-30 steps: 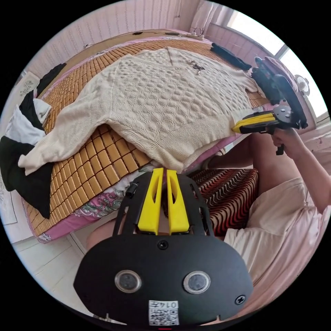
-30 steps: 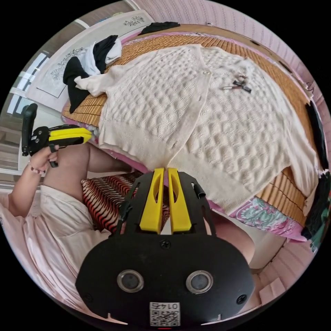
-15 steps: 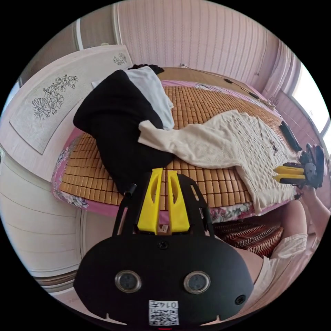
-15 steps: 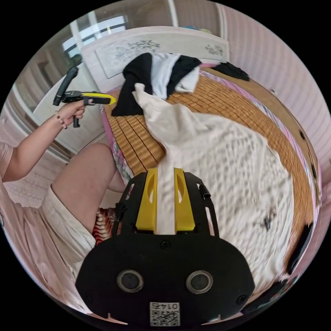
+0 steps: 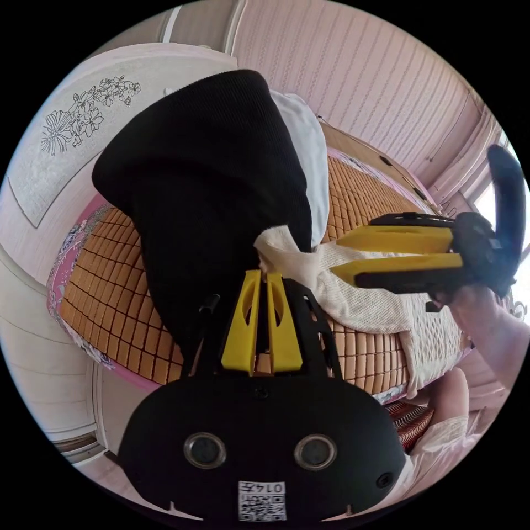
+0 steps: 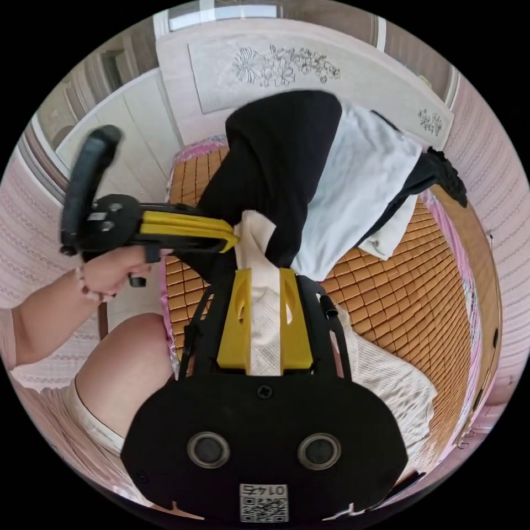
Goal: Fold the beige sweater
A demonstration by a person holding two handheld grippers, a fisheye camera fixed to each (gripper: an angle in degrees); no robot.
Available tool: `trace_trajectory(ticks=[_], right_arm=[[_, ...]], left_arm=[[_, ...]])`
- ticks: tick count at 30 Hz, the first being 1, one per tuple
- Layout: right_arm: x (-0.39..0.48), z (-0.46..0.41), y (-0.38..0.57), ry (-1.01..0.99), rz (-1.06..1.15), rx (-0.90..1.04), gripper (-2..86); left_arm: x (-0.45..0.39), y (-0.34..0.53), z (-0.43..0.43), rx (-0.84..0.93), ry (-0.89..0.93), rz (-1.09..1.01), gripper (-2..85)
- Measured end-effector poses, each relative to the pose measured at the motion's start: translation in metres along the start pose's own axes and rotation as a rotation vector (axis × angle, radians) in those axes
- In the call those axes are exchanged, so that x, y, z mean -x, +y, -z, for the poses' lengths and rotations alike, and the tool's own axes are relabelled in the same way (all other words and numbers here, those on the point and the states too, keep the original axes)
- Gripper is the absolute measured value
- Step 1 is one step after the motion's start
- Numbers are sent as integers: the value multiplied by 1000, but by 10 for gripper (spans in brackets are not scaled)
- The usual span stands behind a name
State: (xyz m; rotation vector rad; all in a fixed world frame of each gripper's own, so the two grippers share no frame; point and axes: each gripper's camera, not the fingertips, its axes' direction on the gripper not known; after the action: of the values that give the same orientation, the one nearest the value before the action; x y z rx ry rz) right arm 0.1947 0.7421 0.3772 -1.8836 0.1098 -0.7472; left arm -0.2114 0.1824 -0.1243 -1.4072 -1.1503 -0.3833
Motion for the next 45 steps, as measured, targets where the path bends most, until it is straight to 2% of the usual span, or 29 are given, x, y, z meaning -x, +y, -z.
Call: trace_trajectory(ticks=[2, 7, 10, 12, 15, 18, 20, 24, 26, 32, 37, 45], right_arm=[[8, -3, -2, 16, 50, -1, 21], [14, 13, 0, 29, 68, -61, -2], [13, 15, -3, 43, 31, -34, -2], [11, 23, 5, 46, -18, -28, 1], [8, 55, 49, 23, -74, -115, 20], [8, 87, 130, 25, -149, -184, 43], [5, 109, 212, 71, -280, -173, 47], [-1, 148, 344, 224, -522, -99, 44], [-4, 175, 430, 346, -711, -40, 42], [-5, 232, 603, 507, -1144, 14, 61], [-22, 250, 679, 556, -1266, 12, 81], [-88, 258, 744, 549, -1278, 15, 86]], left_arm=[[1, 9, 12, -61, 31, 1, -5], [-7, 41, 37, -176, 33, -36, -9], [-2, 53, 27, -179, 17, 44, -9], [4, 56, 8, -117, -47, 104, -8], [14, 63, -13, -14, -23, 175, -3], [4, 77, -2, -78, 49, 159, -2], [-11, 85, 3, -87, 87, 130, -4], [-77, 102, 0, -51, 147, -36, -6], [-114, 107, -8, -29, 205, -118, -7], [-279, 110, -48, 81, 434, -465, -5], [-436, 121, -75, 134, 548, -785, 19], [-619, 133, -132, 209, 584, -1058, 44]])
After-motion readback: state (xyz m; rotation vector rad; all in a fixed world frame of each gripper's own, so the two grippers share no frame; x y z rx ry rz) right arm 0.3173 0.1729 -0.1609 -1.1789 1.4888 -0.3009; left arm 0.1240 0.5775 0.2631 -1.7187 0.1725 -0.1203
